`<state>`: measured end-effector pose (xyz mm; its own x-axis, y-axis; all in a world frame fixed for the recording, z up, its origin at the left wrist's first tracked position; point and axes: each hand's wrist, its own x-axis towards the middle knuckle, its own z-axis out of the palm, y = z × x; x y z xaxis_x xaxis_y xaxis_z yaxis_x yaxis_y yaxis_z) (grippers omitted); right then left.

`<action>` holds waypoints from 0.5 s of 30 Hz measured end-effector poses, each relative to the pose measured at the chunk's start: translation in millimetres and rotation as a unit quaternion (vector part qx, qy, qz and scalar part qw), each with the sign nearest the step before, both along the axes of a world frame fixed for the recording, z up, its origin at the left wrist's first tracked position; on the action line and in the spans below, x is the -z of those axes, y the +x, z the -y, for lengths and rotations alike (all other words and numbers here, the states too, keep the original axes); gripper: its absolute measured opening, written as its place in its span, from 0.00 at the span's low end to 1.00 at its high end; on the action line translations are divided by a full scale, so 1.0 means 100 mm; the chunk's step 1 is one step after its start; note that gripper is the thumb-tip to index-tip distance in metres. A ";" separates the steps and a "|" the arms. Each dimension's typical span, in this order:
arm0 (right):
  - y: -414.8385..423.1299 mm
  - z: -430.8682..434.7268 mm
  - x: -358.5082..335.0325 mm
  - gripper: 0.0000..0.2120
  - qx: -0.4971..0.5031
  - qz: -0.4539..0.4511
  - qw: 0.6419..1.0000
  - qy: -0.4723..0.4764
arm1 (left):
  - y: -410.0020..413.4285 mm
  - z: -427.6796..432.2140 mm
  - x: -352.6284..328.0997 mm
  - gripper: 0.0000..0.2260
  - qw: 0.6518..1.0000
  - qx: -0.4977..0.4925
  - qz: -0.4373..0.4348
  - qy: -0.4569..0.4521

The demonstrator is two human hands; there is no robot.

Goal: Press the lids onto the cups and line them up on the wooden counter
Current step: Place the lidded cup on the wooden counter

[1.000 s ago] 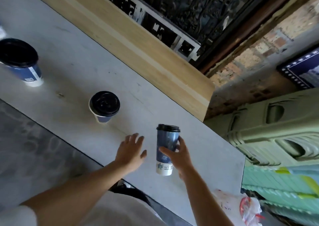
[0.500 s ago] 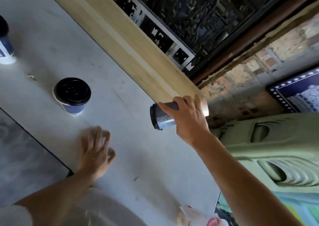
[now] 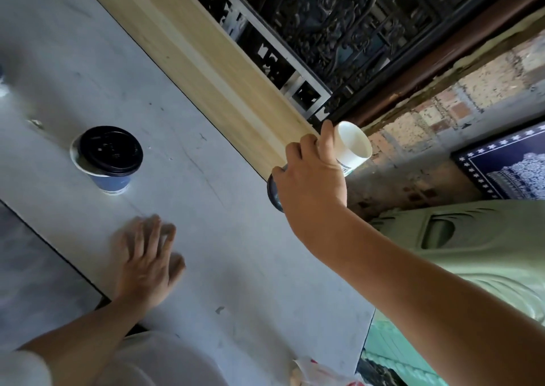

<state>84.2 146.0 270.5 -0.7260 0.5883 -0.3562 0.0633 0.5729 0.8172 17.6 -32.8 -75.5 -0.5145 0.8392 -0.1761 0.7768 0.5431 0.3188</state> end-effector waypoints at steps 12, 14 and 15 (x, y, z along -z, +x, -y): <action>-0.15 0.03 0.06 0.20 0.011 -0.005 1.000 -0.007 | -0.01 0.02 -0.01 0.37 1.000 -0.002 -0.019 0.011; -0.17 0.02 0.05 0.20 0.014 -0.005 1.000 -0.004 | -0.01 0.02 -0.01 0.37 1.000 0.002 -0.021 0.015; -0.18 0.01 0.04 0.20 0.014 -0.006 1.000 -0.003 | -0.01 0.02 -0.01 0.37 1.000 0.003 -0.022 0.016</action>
<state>66.4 145.1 266.2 -0.7133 0.6065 -0.3512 0.0901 0.5763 0.8123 16.1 -34.5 -74.8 -0.5170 0.8468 -0.1253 0.7934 0.5290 0.3011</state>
